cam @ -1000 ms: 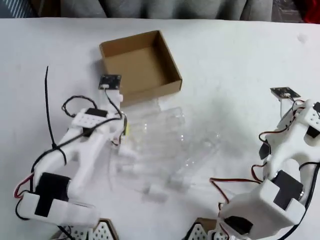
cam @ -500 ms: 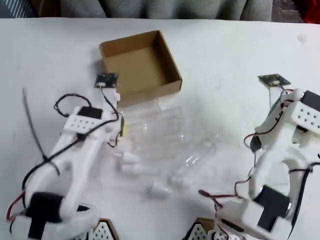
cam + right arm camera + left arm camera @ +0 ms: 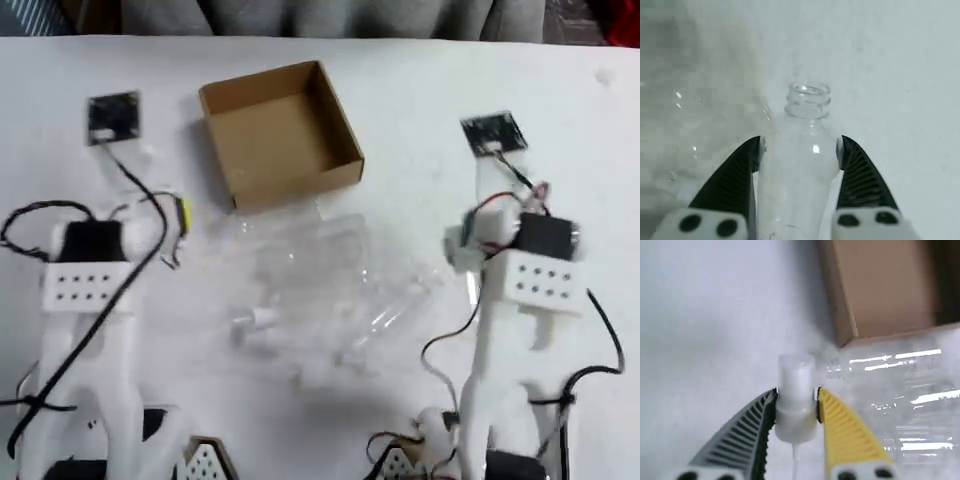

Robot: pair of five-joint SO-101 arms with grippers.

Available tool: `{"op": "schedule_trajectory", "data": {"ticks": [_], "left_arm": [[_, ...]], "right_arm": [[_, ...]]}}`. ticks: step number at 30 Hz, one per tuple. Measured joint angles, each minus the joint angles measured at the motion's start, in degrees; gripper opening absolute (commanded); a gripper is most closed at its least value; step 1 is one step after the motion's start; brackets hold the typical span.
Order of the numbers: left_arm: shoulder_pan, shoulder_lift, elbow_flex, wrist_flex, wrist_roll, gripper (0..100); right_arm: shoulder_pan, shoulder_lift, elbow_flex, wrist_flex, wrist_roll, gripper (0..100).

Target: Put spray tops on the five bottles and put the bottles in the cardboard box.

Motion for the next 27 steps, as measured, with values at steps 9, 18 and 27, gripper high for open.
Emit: {"op": "schedule_trajectory", "data": {"ticks": [9, 18, 27], "left_arm": [[-12.13, -0.09, -8.53, 1.32, 14.59, 2], [-21.45, -0.09, -16.35, 1.32, 22.95, 2], [-22.95, -0.09, -23.74, 1.32, 28.04, 2]], "right_arm": [[-21.98, -9.67, 9.93, -19.96, -6.07, 1.7], [-34.02, -23.3, 32.79, -47.74, -6.07, 1.6], [-42.99, -35.78, 55.12, -77.36, -6.15, 1.6]]}}
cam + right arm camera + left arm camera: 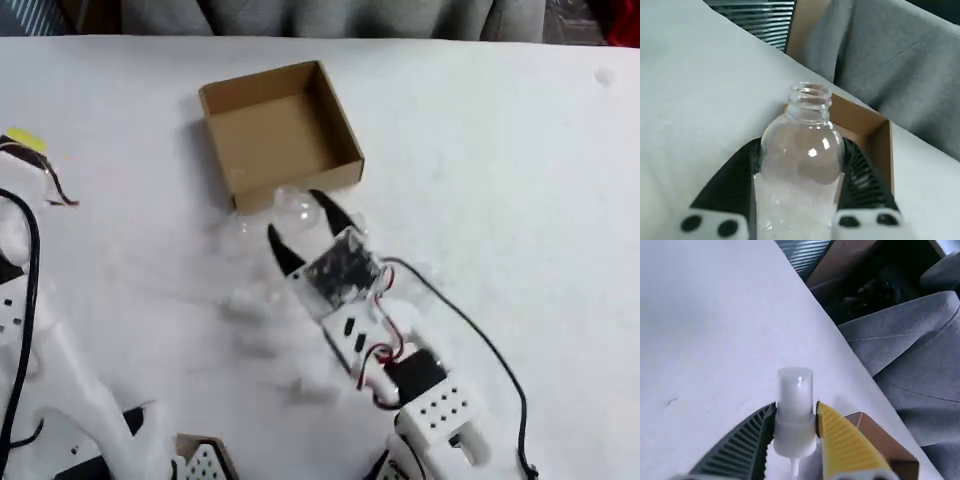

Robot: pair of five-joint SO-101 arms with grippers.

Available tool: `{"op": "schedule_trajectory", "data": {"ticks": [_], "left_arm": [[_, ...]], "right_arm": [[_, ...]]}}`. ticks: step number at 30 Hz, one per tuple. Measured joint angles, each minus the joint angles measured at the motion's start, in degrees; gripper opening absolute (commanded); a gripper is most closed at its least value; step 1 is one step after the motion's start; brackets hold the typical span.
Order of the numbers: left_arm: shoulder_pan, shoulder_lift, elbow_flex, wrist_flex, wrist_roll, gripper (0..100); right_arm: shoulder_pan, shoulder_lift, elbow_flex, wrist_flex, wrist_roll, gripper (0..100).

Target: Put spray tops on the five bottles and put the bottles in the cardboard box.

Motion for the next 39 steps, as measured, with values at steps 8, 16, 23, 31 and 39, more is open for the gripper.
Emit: {"op": "schedule_trajectory", "data": {"ticks": [8, 16, 23, 31, 39], "left_arm": [[3.08, 0.0, -10.99, 0.09, 0.35, 2], [12.92, -1.14, -19.34, 1.14, -12.13, 2], [18.55, -1.14, -21.98, 9.32, -20.13, 2], [25.14, -4.31, -21.8, 17.76, -27.69, 2], [26.64, -15.38, -7.74, 10.55, -28.66, 2]], "right_arm": [[-9.23, -0.62, 3.43, -9.76, -3.34, 1.6], [-14.42, -0.7, 9.23, -14.95, -6.59, 1.6], [-20.48, -0.7, 15.21, -18.46, -6.68, 1.6], [-23.38, -0.7, 16.18, -18.55, -6.68, 1.6], [-23.47, -0.7, 16.18, -18.55, -6.77, 1.6]]}}
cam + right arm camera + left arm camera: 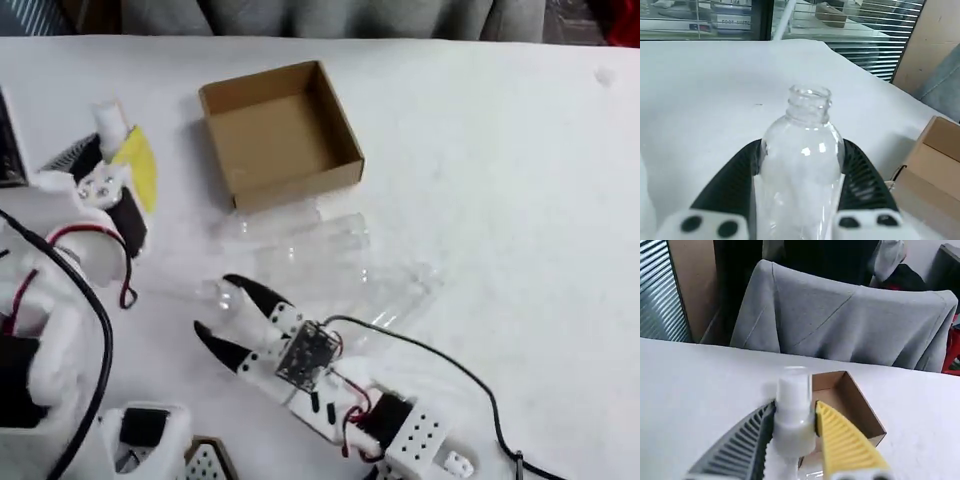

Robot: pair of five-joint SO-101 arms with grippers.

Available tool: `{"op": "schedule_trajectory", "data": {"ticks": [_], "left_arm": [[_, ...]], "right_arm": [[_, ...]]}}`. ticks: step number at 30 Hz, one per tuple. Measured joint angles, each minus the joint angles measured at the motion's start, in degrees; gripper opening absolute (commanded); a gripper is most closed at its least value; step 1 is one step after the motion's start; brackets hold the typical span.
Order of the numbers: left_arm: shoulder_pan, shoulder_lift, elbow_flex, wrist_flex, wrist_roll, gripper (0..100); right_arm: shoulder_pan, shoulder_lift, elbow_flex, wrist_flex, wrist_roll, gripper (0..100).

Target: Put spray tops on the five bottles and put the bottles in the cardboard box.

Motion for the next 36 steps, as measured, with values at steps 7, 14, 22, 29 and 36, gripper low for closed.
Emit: {"op": "schedule_trajectory", "data": {"ticks": [7, 14, 22, 29, 36], "left_arm": [[0.0, -8.79, 15.3, -11.96, 0.0, 2], [0.0, -14.15, 20.57, -14.95, 0.0, 2], [0.0, -18.46, 20.84, -14.95, 5.71, 2], [0.0, -20.04, 20.92, -14.95, 6.07, 2], [0.09, -22.33, 29.1, -15.3, 6.07, 2]], "right_arm": [[-0.44, 0.0, 0.0, 1.41, 0.0, 1.6], [-0.44, 0.0, 0.0, 1.41, 0.0, 1.6], [-0.44, 0.0, 0.0, 3.16, 0.0, 1.6], [-0.44, 0.0, 0.0, 3.6, 0.0, 1.6], [-0.44, 0.0, 0.0, 3.6, 0.0, 1.6]]}}
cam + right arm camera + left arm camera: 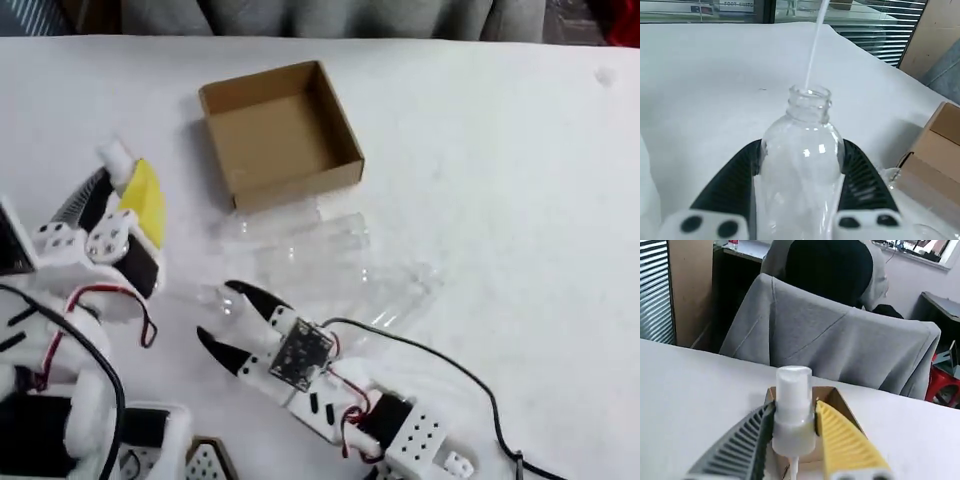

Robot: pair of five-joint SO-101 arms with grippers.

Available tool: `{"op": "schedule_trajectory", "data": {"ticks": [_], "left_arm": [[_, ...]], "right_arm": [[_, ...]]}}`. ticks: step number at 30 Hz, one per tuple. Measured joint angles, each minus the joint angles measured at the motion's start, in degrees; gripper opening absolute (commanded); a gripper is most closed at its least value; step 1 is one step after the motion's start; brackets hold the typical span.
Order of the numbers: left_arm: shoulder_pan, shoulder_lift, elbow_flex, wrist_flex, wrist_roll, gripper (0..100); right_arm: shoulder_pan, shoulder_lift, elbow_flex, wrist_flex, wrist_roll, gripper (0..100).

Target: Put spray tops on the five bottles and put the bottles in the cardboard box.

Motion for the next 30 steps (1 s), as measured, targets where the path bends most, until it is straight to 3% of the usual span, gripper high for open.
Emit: {"op": "schedule_trajectory", "data": {"ticks": [13, 20, 30], "left_arm": [[0.18, -9.67, 12.4, -2.64, 0.35, 2], [7.21, -13.1, 16.7, -1.58, 0.53, 2], [8.35, -25.58, 28.31, 0.35, 0.62, 2]], "right_arm": [[0.0, 0.0, 0.0, 0.0, 0.09, 1.6], [0.0, 0.0, 0.0, 0.0, 0.09, 1.6], [0.0, 0.09, 0.0, 0.09, 0.09, 1.6]]}}
